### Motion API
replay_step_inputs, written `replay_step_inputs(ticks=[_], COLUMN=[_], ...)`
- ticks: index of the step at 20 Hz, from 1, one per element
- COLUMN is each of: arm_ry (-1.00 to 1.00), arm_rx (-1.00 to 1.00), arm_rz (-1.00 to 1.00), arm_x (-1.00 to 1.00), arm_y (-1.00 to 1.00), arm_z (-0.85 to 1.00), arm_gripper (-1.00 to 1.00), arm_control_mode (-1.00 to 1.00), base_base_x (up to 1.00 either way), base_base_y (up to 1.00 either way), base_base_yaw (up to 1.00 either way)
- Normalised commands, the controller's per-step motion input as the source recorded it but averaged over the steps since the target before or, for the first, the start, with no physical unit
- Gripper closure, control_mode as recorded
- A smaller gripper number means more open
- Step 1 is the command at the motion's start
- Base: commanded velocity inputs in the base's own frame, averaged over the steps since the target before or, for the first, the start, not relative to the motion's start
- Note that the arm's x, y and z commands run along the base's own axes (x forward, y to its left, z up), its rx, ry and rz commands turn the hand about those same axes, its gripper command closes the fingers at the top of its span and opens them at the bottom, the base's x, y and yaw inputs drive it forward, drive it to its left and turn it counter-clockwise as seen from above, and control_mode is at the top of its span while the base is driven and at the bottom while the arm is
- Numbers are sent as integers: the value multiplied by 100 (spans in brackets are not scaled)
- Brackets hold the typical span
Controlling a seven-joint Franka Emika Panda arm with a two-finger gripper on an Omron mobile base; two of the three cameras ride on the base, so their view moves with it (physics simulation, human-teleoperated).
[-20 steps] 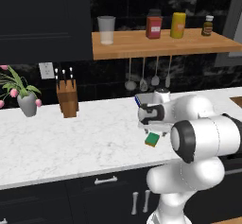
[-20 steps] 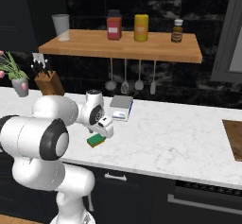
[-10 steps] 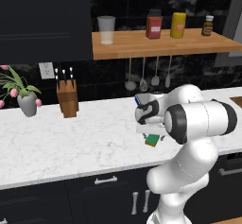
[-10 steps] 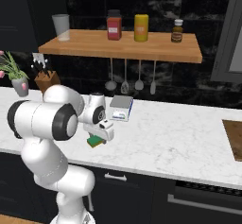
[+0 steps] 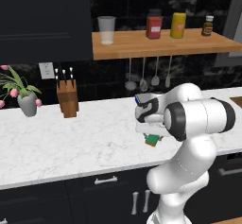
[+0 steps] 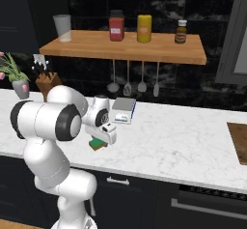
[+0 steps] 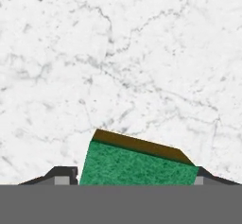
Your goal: Pick up the sponge from the counter and clean the cutting board by briefly scrubbing or pressing down on the cutting board. Once finished, release the sponge.
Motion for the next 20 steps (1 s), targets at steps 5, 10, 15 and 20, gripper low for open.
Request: replay_step_inputs(ticks=[5,10,15,20], arm_ry=[0,-13,-12,-11], arm_rx=[0,0,-1,-5], arm_rz=[0,0,0,0], arm_x=[-4,-46,-43,-53], arm_y=[0,0,2,3], arm_z=[5,81,88,28], arm_gripper=[100,100,100,100], arm_control_mode=[-100,-100,-100,-100], base_base_x=[0,0,0,0], base_base_y=[0,0,0,0], base_base_yaw=[0,0,0,0])
